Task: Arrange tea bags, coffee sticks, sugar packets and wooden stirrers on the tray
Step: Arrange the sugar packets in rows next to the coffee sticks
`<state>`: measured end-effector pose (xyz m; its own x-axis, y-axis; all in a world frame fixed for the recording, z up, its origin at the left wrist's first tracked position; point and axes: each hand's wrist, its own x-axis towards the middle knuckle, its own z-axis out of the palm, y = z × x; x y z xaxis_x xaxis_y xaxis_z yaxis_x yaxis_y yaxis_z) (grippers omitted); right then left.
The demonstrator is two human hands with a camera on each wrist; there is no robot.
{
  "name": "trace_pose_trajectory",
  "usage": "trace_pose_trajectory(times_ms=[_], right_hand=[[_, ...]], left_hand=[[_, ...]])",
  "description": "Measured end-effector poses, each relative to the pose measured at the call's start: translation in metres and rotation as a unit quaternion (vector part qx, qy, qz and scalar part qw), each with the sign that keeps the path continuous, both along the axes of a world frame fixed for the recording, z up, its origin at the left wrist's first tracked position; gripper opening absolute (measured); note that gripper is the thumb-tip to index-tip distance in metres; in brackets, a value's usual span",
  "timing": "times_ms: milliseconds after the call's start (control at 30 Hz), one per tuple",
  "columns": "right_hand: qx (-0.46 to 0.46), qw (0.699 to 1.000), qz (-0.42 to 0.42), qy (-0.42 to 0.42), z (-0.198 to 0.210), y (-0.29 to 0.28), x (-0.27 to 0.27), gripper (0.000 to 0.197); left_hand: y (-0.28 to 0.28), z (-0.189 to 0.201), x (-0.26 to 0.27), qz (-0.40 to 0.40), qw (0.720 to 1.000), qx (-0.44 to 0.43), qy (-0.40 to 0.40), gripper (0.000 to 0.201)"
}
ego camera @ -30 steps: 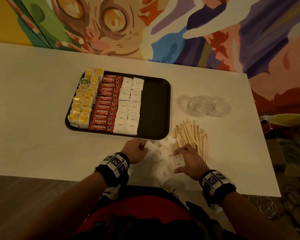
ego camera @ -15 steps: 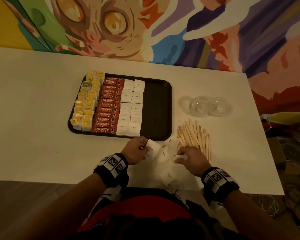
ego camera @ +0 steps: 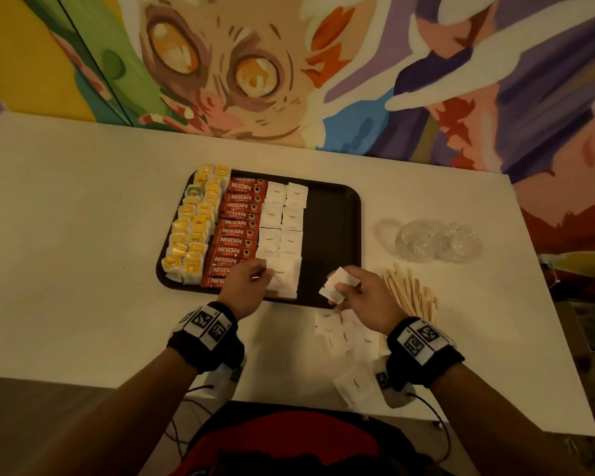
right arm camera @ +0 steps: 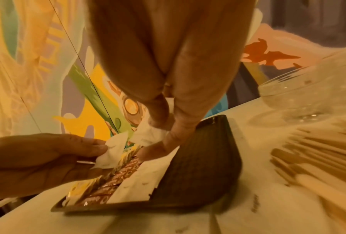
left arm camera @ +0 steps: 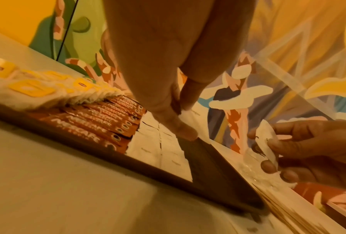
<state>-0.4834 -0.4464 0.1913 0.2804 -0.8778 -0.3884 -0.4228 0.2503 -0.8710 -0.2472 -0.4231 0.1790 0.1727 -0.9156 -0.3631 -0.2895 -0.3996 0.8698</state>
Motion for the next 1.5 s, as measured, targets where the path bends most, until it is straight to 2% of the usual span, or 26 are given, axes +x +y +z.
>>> trace_pose_trajectory(times_ms=[133, 300, 367, 467, 600, 767, 1067, 1233, 1500], right_hand=[[-0.027, 0.999, 0.020, 0.021, -0.002, -0.027, 0.023, 0.035], [-0.031, 0.999, 0.006, 0.025, -0.003, -0.070, 0.049, 0.031], [-0.035, 0.999, -0.010, 0.036, -0.005, -0.087, 0.056, 0.026], [-0.031, 0.997, -0.041, 0.059, -0.011, -0.111, 0.064, 0.018], [0.004, 0.994, -0.082, 0.066, -0.021, -0.136, 0.074, 0.025], [0.053, 0.986, -0.145, 0.066, -0.036, -0.160, 0.087, 0.029], [0.125, 0.969, -0.197, 0.077, -0.054, -0.178, 0.107, 0.031], [0.127, 0.969, -0.184, 0.101, -0.058, -0.179, 0.109, 0.030], [0.097, 0.971, -0.145, 0.164, -0.063, -0.178, 0.112, 0.022]], left_hand=[[-0.024, 0.006, 0.017, 0.068, 0.998, -0.006, 0.016, 0.008], [-0.059, 0.012, 0.038, 0.068, 0.997, 0.008, -0.037, 0.011], [-0.075, 0.012, 0.047, 0.064, 0.995, 0.022, -0.070, 0.016], [-0.099, 0.007, 0.055, 0.085, 0.993, 0.039, -0.069, 0.019], [-0.126, -0.002, 0.056, 0.117, 0.988, 0.084, -0.056, 0.027], [-0.149, -0.012, 0.052, 0.108, 0.979, 0.108, -0.137, 0.029], [-0.164, -0.024, 0.042, 0.091, 0.975, 0.125, -0.161, 0.028], [-0.165, -0.030, 0.038, 0.099, 0.975, 0.104, -0.169, 0.025], [-0.165, -0.037, 0.039, 0.061, 0.973, 0.120, -0.187, 0.020]])
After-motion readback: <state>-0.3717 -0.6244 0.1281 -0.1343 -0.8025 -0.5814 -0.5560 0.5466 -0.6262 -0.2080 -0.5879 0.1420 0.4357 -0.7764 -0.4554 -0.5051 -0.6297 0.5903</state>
